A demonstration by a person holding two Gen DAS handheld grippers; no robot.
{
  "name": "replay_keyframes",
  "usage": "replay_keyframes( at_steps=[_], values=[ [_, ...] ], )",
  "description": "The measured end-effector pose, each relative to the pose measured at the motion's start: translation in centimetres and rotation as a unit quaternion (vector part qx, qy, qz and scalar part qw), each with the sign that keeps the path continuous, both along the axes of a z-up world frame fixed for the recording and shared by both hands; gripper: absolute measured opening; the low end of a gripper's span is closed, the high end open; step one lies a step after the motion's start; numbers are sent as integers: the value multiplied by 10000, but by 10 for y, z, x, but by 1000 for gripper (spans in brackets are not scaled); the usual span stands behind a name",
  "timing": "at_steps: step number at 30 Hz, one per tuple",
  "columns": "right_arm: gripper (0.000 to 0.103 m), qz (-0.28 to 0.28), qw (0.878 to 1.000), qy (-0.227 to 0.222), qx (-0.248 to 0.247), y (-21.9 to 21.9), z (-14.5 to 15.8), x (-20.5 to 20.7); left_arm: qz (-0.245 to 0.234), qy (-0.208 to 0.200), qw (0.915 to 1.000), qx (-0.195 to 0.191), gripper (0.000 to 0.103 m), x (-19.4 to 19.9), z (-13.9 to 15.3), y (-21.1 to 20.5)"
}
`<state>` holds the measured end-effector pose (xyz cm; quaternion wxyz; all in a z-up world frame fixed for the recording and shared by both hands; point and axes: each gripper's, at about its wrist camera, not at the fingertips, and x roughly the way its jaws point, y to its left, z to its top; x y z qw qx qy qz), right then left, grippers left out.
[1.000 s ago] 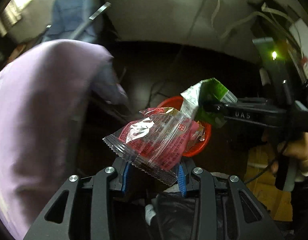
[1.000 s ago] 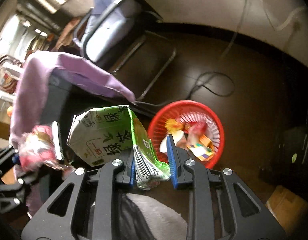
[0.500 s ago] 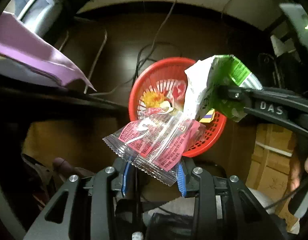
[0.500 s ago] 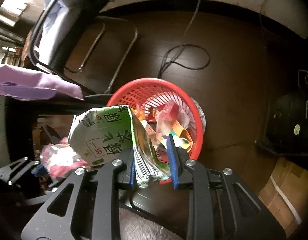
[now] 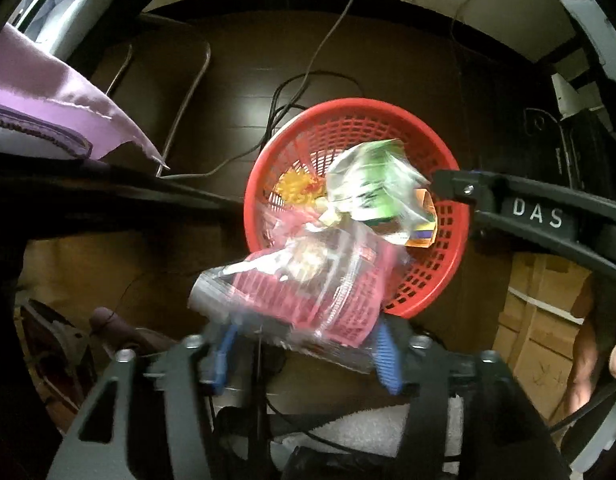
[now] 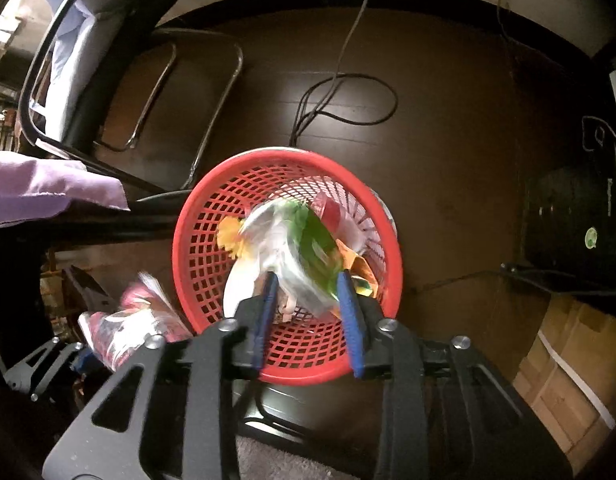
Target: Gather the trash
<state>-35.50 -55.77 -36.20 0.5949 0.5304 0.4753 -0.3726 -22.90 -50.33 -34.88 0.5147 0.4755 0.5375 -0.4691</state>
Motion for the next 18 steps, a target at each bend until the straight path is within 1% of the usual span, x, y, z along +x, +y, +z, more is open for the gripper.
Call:
replay_keyframes(
  at_steps=[1, 2, 6, 8, 11, 18],
  values=[
    [45, -26, 10000, 10, -22, -1, 1, -1, -4, 0, 10000, 11, 62, 0, 1, 1],
    [47, -47, 10000, 36, -59, 0, 4, -3, -7, -7, 10000, 44, 62, -1, 1, 1],
    [48, 13, 9999, 101, -86, 3, 11, -6, -49, -50, 10000, 33, 63, -2, 6, 6],
    [51, 42, 9998, 134, -114, 6, 18, -8, -32, -63, 10000, -28, 63, -1, 11, 10],
    [52, 137, 9996, 167, -187, 10, 27, -8, -8, -83, 9999, -150, 63, 1, 22, 15],
    [57, 389, 9981, 270, -382, 22, 52, 5, -90, -390, 9979, -504, 68, 6, 47, 32]
  ],
)
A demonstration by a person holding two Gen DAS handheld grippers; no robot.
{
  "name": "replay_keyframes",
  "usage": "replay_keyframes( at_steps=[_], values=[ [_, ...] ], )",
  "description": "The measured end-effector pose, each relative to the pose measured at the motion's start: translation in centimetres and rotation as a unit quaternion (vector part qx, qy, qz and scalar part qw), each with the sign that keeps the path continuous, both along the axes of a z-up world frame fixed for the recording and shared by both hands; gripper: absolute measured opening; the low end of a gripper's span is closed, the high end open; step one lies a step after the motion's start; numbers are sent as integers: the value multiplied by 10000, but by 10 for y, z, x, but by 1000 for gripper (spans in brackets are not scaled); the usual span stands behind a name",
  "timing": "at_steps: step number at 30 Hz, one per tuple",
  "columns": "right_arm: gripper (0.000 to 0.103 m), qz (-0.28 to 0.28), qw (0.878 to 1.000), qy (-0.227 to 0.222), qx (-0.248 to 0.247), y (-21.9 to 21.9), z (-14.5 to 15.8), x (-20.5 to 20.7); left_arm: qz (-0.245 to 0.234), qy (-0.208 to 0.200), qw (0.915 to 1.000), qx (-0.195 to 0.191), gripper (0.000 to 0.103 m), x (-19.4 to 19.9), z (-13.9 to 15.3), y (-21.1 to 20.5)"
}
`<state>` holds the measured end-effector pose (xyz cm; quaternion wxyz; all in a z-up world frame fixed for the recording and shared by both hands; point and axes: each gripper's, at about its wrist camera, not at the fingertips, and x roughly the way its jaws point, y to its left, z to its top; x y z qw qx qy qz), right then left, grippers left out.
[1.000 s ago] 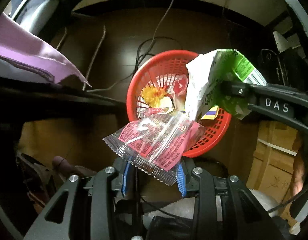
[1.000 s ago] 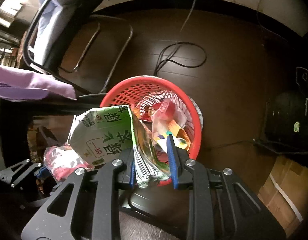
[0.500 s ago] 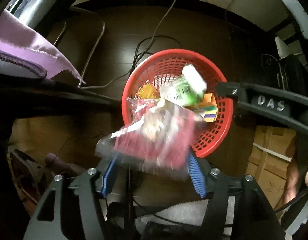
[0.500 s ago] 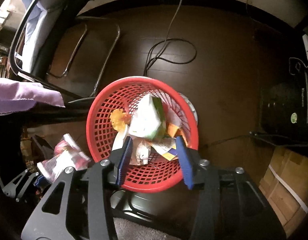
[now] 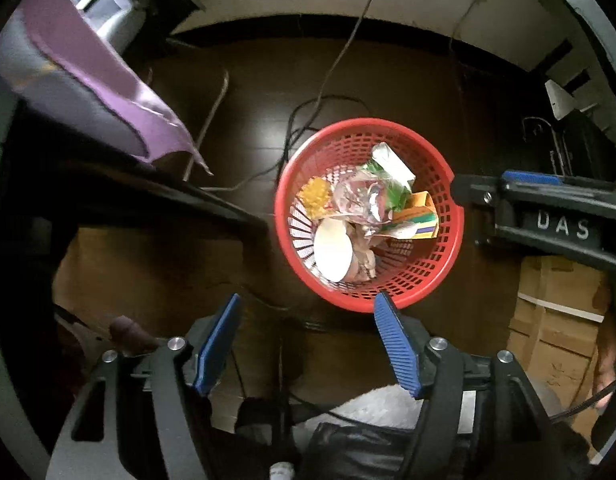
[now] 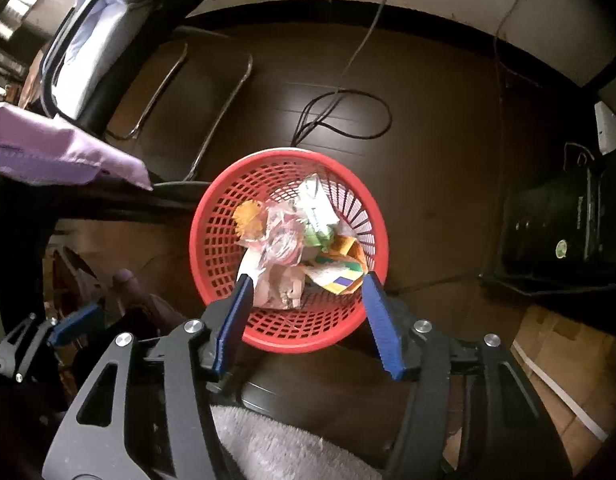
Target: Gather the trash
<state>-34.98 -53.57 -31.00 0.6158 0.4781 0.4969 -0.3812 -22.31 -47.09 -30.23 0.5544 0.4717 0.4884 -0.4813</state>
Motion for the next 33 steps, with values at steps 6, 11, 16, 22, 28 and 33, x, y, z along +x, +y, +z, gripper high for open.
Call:
replay_keyframes(
  at_steps=[6, 11, 16, 22, 28, 33],
  values=[
    [65, -36, 9998, 157, -151, 22, 24, -8, 38, -98, 9996, -272, 75, 5, 19, 21],
    [69, -144, 9994, 302, -128, 48, 32, -16, 147, -11, 9994, -328, 76, 8, 31, 40],
    [73, -224, 9988, 439, 17, 68, 31, -24, 177, -7, 9989, -432, 77, 8, 41, 51],
    [74, -161, 9986, 504, 4, 84, 36, -25, 245, 64, 9978, -613, 82, 8, 52, 62],
    [74, -98, 9986, 503, -132, 89, 46, -20, 221, 10, 9974, -681, 83, 5, 58, 71],
    [75, -8, 9985, 538, -129, 92, 47, -16, 227, -30, 9969, -755, 83, 6, 62, 75]
  ],
)
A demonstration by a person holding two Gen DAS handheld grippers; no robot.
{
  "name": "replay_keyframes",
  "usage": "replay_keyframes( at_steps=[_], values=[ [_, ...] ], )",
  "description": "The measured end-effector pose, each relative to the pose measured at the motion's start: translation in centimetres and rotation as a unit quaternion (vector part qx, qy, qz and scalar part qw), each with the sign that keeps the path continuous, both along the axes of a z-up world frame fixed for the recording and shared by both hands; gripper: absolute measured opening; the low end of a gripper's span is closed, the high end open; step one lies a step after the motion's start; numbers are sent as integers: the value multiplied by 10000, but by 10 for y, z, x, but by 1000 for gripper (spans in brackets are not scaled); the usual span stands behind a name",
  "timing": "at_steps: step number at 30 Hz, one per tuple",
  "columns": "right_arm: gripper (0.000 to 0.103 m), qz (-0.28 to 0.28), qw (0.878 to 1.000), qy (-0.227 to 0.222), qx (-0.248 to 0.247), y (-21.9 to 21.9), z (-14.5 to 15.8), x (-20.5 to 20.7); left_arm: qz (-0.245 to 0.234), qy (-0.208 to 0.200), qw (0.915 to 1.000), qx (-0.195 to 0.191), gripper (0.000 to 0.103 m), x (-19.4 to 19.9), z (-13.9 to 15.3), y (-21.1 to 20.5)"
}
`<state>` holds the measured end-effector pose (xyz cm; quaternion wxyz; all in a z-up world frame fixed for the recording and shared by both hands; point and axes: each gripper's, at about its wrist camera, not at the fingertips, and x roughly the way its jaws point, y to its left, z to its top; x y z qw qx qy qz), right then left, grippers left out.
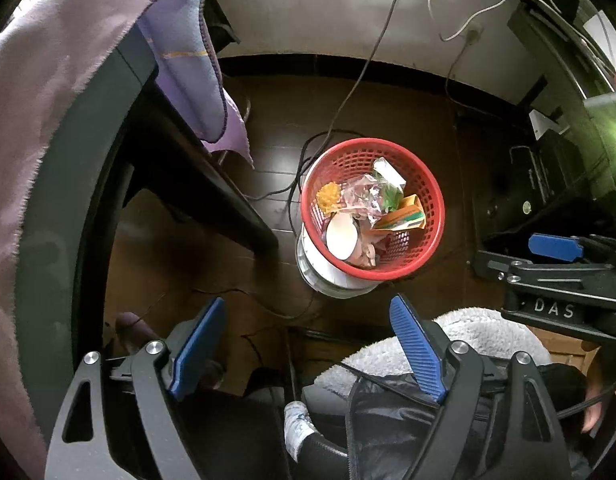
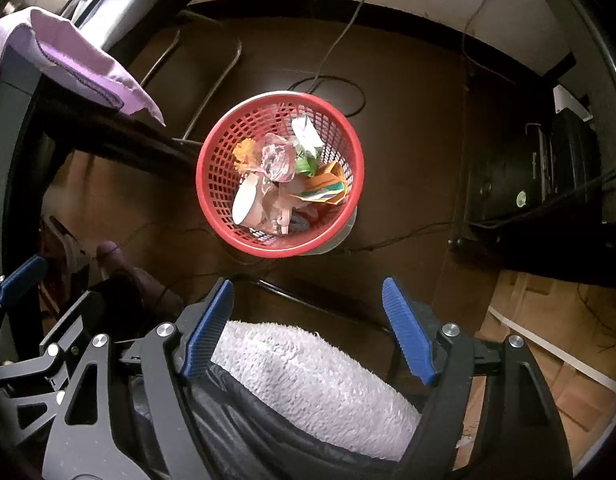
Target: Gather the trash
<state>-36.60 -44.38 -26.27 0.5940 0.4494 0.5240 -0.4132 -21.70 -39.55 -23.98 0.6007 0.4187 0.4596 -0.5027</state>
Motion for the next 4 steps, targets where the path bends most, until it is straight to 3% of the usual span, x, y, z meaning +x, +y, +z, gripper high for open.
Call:
replay_keyframes(
  at_steps=[4],
  values=[
    [77, 69, 10000, -2, -19, 2, 2, 4, 3, 0, 9999, -135, 83, 0, 6, 1]
  ],
)
